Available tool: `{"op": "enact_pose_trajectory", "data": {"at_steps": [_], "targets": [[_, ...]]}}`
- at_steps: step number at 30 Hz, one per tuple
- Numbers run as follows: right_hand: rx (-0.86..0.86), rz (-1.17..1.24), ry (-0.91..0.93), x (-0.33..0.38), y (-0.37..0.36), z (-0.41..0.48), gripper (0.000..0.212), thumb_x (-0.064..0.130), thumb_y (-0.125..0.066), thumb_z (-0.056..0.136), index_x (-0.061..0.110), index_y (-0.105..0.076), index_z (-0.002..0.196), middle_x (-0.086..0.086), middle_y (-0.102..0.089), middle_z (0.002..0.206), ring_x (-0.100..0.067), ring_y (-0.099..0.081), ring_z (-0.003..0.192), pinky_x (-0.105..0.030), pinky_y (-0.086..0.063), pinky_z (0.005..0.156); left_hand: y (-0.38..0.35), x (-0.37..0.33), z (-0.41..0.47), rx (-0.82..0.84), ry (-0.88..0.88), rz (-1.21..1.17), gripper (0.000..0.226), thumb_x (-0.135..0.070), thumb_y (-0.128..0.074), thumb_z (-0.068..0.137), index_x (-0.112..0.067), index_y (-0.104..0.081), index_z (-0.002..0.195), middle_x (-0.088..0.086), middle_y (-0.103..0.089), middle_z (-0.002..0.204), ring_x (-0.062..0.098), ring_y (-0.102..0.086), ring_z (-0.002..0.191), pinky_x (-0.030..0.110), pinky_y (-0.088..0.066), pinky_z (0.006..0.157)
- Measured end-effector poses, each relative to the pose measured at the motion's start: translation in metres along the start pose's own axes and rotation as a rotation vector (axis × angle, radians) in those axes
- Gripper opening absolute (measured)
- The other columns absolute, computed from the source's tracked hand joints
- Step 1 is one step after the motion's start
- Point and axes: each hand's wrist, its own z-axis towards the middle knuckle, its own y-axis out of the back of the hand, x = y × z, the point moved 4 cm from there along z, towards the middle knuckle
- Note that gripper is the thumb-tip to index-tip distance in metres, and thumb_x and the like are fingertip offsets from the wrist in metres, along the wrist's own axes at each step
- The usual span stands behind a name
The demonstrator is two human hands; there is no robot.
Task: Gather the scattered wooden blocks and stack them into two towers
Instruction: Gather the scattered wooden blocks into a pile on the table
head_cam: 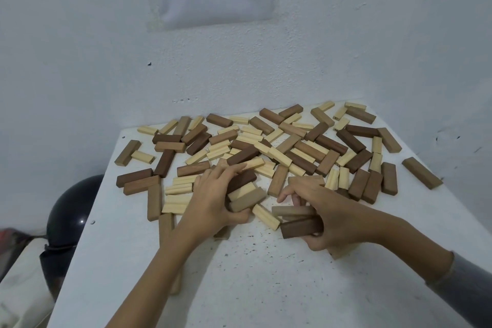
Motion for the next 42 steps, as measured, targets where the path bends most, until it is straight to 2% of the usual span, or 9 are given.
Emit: {"op": "enact_pose_trajectory", "data": {"at_steps": [6,11,18,21,24,28,33,36,42], "targets": [[-0.068,0.009,0.015,-0.002,-0.008,-0.003,0.046,0.03,-0.072,0.075,0.032,-0.054,0.117,0.012,-0.055,0.107,-0.004,-0.049,0.101,-0.017,-0.044,0.083,0.001,0.002,-0.005,0.031,-0.003,-0.1,0.088,-0.059,-0.065,0.056,-0.032,-0.045,0.137,-0.014,-0.052,0.114,0.006,-0.045,0.107,0.029,-0.04,0.093],[-0.192,0.092,-0.029,-0.006,-0.009,-0.004,0.042,0.022,-0.072,0.074,0.03,-0.063,0.114,0.016,-0.065,0.103,0.002,-0.056,0.098,-0.009,-0.043,0.079,0.003,0.004,-0.01,-0.003,0.005,-0.156,0.086,-0.057,-0.068,0.058,-0.035,-0.043,0.137,-0.018,-0.049,0.115,0.001,-0.043,0.107,0.027,-0.04,0.092],[-0.343,0.26,-0.138,-0.008,-0.007,-0.007,0.037,0.016,-0.072,0.071,0.041,-0.07,0.098,0.015,-0.071,0.087,-0.009,-0.064,0.082,-0.029,-0.054,0.068,0.01,0.012,-0.012,-0.055,0.04,-0.249,0.083,-0.055,-0.073,0.059,-0.037,-0.047,0.135,-0.016,-0.051,0.114,0.012,-0.048,0.11,0.028,-0.042,0.093],[-0.353,0.325,-0.21,-0.013,-0.005,-0.007,0.049,0.001,-0.073,0.074,0.045,-0.068,0.094,0.019,-0.069,0.091,-0.006,-0.062,0.086,-0.024,-0.052,0.071,0.011,0.015,-0.012,-0.063,0.052,-0.262,0.084,-0.055,-0.072,0.058,-0.033,-0.048,0.136,-0.012,-0.052,0.118,0.014,-0.048,0.114,0.029,-0.044,0.095],[-0.347,0.376,-0.27,-0.015,-0.003,-0.006,0.043,0.002,-0.072,0.08,0.042,-0.068,0.098,0.021,-0.068,0.096,0.001,-0.06,0.092,-0.017,-0.046,0.075,0.011,0.015,-0.013,-0.086,0.052,-0.281,0.082,-0.053,-0.07,0.057,-0.035,-0.048,0.134,-0.011,-0.051,0.117,0.011,-0.047,0.11,0.02,-0.049,0.08],[-0.385,0.65,-0.281,-0.006,0.011,-0.001,0.028,0.007,-0.068,0.087,0.031,-0.074,0.099,-0.012,-0.068,0.081,-0.019,-0.056,0.067,-0.024,-0.045,0.061,0.013,0.016,-0.01,-0.154,0.045,-0.328,0.077,-0.047,-0.072,0.059,-0.034,-0.051,0.132,-0.006,-0.053,0.119,0.01,-0.048,0.109,0.013,-0.048,0.066],[-0.483,0.743,-0.296,-0.012,0.029,0.029,0.019,0.01,-0.065,0.09,0.019,-0.072,0.104,-0.029,-0.058,0.087,-0.025,-0.051,0.072,-0.033,-0.042,0.063,0.016,0.013,0.01,-0.215,0.064,-0.359,0.073,-0.019,-0.086,0.065,-0.026,-0.054,0.131,-0.005,-0.055,0.117,0.013,-0.048,0.109,0.012,-0.046,0.073],[-0.561,0.724,-0.364,-0.02,0.035,0.06,0.019,0.01,-0.061,0.093,0.017,-0.069,0.108,-0.01,-0.059,0.085,-0.012,-0.053,0.069,-0.022,-0.043,0.063,0.015,0.01,0.03,-0.234,0.066,-0.316,0.076,-0.037,-0.078,0.06,-0.026,-0.054,0.131,-0.006,-0.056,0.121,0.012,-0.048,0.114,0.02,-0.045,0.091],[-0.552,0.571,-0.397,-0.024,0.036,0.111,0.024,0.012,-0.058,0.093,0.028,-0.065,0.109,0.01,-0.06,0.083,-0.009,-0.058,0.078,-0.022,-0.047,0.068,0.001,0.02,0.065,-0.235,0.112,-0.264,0.09,-0.056,-0.069,0.055,-0.018,-0.052,0.134,0.002,-0.058,0.124,0.02,-0.05,0.117,0.036,-0.045,0.098]]}}
